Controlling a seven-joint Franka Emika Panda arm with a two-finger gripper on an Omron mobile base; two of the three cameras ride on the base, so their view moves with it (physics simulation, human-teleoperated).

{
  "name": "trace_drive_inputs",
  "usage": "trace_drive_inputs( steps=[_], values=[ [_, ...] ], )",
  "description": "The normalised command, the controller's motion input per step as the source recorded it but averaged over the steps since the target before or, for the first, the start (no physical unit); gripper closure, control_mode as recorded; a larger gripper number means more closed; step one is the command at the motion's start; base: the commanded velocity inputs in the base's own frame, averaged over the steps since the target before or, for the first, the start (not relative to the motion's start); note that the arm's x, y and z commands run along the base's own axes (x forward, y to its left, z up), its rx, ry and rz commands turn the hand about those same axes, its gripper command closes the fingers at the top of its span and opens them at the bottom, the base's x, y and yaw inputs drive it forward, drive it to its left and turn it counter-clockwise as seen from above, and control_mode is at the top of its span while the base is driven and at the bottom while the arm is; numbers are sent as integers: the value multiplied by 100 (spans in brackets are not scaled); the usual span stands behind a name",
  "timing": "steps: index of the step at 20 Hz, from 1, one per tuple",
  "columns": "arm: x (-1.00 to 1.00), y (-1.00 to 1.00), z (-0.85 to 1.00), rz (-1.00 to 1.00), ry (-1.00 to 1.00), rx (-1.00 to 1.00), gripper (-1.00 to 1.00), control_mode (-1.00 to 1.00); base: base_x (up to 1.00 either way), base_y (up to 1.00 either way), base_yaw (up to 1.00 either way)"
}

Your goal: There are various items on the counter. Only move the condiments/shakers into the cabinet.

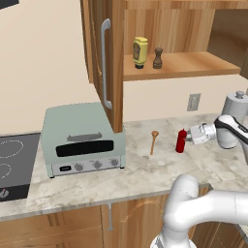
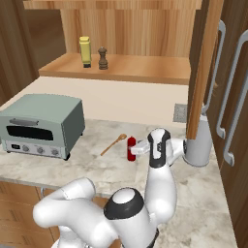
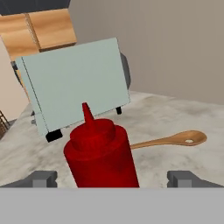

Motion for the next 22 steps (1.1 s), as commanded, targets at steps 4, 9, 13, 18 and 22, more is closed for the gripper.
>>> trace_drive_inputs(
  steps=[4, 9, 13, 18, 22],
  values=[
    [0, 38, -9, 0, 0, -3, -100, -100, 0, 0, 0],
    [0, 25, -7, 0, 1, -3, 100, -100, 0, 0, 0],
    [-12, 0, 37, -8, -3, 0, 100, -100, 0, 0, 0],
    [-40, -4, 100, -29, 0, 3, 100, -100, 0, 0, 0],
    [-44, -4, 100, -31, 4, 8, 100, -100, 0, 0, 0]
  ],
)
